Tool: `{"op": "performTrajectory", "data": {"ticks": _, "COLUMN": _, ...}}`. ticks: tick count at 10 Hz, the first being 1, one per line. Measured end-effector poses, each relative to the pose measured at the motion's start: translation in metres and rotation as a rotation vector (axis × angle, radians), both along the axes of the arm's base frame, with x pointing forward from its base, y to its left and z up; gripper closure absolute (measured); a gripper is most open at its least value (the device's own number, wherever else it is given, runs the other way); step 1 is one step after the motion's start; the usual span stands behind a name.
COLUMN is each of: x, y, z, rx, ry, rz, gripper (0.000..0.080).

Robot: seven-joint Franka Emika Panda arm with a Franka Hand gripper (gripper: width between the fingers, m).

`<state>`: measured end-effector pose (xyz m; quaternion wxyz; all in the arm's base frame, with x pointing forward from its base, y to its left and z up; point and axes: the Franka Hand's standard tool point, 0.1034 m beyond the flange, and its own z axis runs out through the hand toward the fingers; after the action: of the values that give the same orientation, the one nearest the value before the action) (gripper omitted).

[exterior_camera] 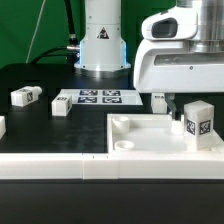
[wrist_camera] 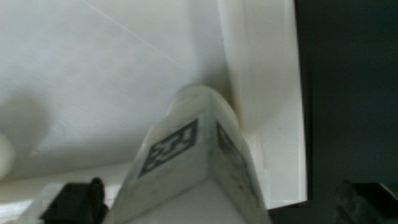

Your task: Assemble one leg

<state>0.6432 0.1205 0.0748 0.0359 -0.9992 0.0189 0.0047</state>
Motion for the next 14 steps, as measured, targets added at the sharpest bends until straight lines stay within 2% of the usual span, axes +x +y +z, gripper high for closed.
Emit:
{"op": "performTrajectory", "data": {"ticks": 2, "x": 0.0016, "y": -0.0044, "z": 0.0006, "rx": -0.002, "ry": -0.015, "rz": 0.135, "gripper": 0.0151}}
{"op": "performTrajectory", "data": {"ticks": 3, "x": 0.0013, "y": -0.0038, "z": 0.0001, "rx": -0.002, "ry": -0.013, "rz": 0.121, "gripper": 0.0246}}
{"op": "performTrajectory", "data": {"ticks": 4, "x": 0.0013, "y": -0.0039, "z": 0.0, "rx": -0.002, "ry": -0.013, "rz": 0.12, "gripper": 0.0428}}
{"op": "performTrajectory", "data": {"ticks": 5, "x": 0.0013, "y": -0.004, "z": 0.0, "rx": -0.002, "ry": -0.013, "rz": 0.12, "gripper": 0.0428}}
{"op": "performTrajectory", "data": {"ticks": 6, "x": 0.0013, "y": -0.004, "z": -0.0001, "rx": -0.002, "ry": -0.012, "rz": 0.11, "gripper": 0.0508}}
{"op": "performTrajectory", "data": {"ticks": 9, "x": 0.0011, "y": -0.0019, "z": -0.0017, "rx": -0.005, "ry": -0.004, "rz": -0.036, "gripper": 0.0508}}
{"op": "performTrajectory", "data": {"ticks": 14, "x": 0.0017, "y": -0.0078, "z": -0.0033, "rx": 0.001, "ry": 0.046, "rz": -0.698, "gripper": 0.0508}}
